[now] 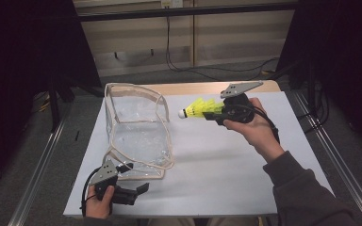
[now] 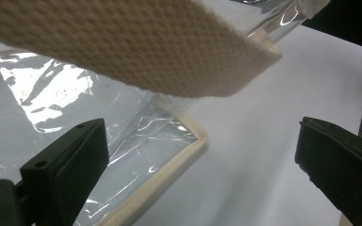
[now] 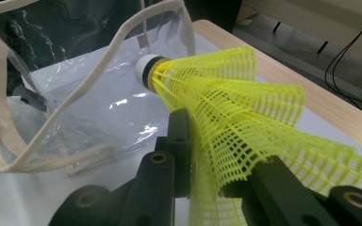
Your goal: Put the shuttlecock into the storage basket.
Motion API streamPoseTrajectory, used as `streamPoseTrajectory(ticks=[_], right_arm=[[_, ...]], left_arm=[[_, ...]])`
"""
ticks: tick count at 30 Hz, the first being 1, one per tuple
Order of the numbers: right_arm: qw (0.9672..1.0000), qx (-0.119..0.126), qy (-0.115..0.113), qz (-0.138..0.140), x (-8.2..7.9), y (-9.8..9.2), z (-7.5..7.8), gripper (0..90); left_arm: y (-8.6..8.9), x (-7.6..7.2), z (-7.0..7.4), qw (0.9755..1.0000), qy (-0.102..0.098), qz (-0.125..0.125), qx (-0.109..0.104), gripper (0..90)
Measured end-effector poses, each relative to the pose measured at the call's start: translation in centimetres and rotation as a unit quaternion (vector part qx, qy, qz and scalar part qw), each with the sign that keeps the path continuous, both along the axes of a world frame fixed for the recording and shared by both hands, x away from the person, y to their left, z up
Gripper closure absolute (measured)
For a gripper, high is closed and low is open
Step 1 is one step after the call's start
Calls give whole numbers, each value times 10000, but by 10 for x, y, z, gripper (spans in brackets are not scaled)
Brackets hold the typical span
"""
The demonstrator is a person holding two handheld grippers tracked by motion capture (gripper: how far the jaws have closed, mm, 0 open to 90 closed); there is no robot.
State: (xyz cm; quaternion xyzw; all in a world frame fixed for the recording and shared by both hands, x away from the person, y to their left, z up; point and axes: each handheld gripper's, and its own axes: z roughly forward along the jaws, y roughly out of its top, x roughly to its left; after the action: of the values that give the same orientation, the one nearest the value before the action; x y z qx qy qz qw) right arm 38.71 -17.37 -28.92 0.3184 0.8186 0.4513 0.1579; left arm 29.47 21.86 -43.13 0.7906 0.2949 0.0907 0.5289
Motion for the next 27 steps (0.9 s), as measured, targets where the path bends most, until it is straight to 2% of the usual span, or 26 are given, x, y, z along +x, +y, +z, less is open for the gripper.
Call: streamPoseTrajectory(ticks=[27], right_arm=[[9997,-86,-136,200,3,29,24,783]], left_arm=[[0,0,1,10000,-8,4,1,32]])
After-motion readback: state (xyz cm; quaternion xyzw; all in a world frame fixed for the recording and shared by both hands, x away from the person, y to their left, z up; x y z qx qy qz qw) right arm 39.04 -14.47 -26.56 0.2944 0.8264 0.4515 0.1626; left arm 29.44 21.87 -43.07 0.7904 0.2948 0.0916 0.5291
